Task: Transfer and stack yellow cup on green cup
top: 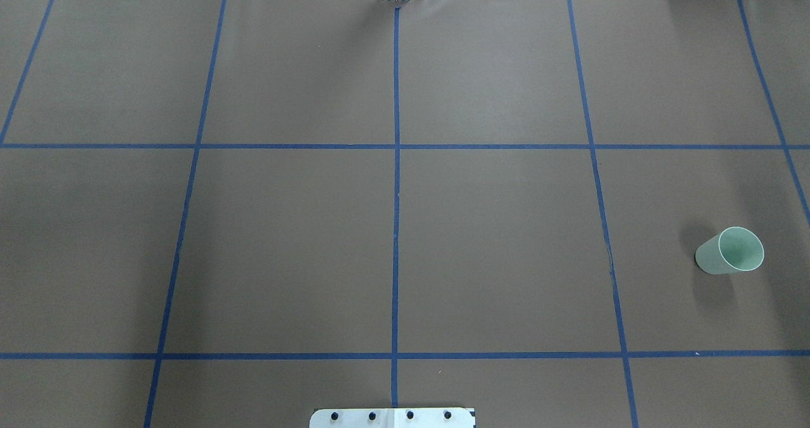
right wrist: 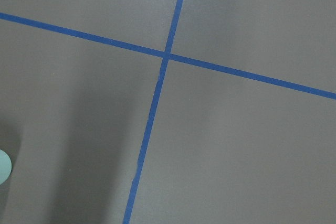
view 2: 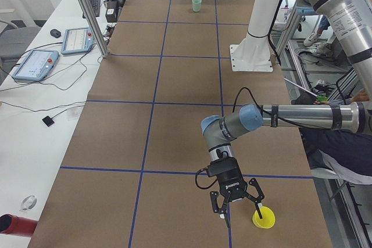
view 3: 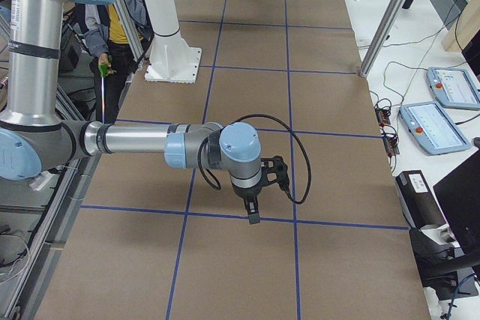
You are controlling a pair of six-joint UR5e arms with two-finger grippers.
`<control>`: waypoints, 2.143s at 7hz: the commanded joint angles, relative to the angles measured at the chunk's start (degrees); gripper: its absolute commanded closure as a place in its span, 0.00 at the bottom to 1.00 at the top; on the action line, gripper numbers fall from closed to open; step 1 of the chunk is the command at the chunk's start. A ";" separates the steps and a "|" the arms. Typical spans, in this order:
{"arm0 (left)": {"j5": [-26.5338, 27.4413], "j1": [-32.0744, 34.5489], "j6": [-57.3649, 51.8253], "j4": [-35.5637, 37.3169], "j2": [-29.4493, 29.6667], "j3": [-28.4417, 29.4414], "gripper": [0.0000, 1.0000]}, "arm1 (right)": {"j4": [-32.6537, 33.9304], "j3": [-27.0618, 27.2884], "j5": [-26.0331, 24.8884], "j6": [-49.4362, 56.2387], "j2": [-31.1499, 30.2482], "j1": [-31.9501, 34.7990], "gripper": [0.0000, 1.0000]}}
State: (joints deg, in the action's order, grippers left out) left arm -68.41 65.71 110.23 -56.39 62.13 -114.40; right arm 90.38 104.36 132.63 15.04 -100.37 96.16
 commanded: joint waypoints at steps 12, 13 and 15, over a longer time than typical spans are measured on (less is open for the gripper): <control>-35.99 -17.10 30.55 2.88 16.18 23.70 0.00 | -5.12 -0.03 0.09 -0.01 -0.09 -2.38 0.00; -38.79 -17.19 31.09 2.78 16.09 24.22 0.00 | -5.21 -0.03 0.09 0.08 -0.09 -2.38 0.00; -40.83 -17.28 33.01 -2.80 15.74 29.37 0.00 | -6.43 -0.03 0.09 0.17 -0.26 -2.38 0.00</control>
State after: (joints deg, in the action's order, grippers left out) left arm -107.94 48.50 141.88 -55.32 78.12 -88.49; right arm 84.92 104.33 132.71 15.28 -100.51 93.78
